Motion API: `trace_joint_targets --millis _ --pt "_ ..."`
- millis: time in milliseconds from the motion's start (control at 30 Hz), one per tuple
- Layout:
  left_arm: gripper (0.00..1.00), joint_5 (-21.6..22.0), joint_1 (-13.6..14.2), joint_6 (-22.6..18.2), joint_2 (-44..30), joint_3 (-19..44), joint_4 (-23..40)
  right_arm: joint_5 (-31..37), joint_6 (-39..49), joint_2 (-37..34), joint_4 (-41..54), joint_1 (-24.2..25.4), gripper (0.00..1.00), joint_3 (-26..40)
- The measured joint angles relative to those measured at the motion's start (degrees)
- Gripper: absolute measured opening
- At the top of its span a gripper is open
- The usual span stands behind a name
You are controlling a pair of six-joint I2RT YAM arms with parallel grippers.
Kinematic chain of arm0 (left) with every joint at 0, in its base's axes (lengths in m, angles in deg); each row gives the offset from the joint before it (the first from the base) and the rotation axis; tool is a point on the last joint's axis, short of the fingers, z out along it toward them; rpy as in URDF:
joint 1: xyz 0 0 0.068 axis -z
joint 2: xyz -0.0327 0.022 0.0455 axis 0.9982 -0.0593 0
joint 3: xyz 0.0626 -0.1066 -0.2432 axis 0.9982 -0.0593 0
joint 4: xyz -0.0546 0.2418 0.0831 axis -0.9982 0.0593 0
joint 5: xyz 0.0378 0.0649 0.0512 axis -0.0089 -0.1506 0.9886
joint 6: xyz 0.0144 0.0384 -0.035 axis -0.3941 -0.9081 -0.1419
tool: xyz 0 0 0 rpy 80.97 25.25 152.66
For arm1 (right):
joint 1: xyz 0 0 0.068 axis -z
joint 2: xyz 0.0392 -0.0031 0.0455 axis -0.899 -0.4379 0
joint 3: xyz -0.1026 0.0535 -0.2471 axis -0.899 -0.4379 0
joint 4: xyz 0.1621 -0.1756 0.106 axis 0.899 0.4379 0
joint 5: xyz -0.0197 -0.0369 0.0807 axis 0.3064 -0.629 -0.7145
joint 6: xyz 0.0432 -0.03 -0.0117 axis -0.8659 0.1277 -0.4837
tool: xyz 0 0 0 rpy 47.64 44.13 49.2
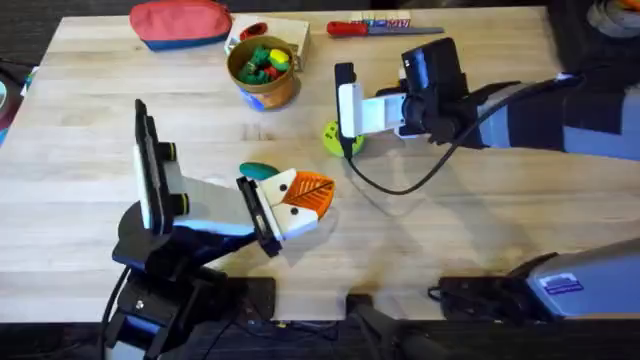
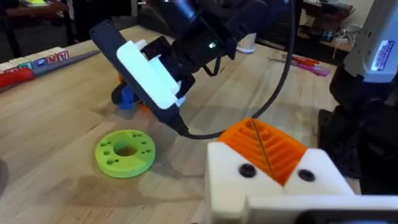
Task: Pick up the gripper from the table and insert it into the empty holder that is missing its gripper. Then pick up a screw, insert it into the mounting hole, and use the screwdriver to tighten it. Finally, clean up the table by picking up the vegetable and placing it into the bucket.
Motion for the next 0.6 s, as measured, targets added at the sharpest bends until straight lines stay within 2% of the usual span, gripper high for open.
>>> trace_joint_targets --millis 100,133,233,433,467,567,600 --pt "0.005 0.00 0.00 0.00 0.00 0.00 0.00 0.61 -0.31 0.16 -0.27 -0.64 0.942 1.00" --pt "0.005 0.00 0.00 0.00 0.00 0.00 0.00 0.68 -0.83 0.40 -0.01 -0.80 0.976 1.39" --pt "0.020 0.00 0.00 -0.10 0.00 0.00 0.00 2.10 -3.21 0.64 0.84 -1.64 0.991 1.42" --pt "0.928 0.02 0.00 0.04 0.00 0.00 0.00 4.74 -12.42 2.53 4.46 -5.26 0.991 1.16" --pt "0.970 0.02 0.00 0.01 0.00 0.00 0.00 4.84 -14.39 3.28 5.93 -5.74 0.991 1.16" --pt "0.987 0.02 0.00 0.00 0.00 0.00 0.00 4.97 -21.87 6.54 11.87 -6.56 0.991 1.18" --pt "0.988 0.18 0.00 -0.04 0.00 0.00 -0.04 5.14 -29.04 10.12 16.59 -6.56 0.991 1.68"
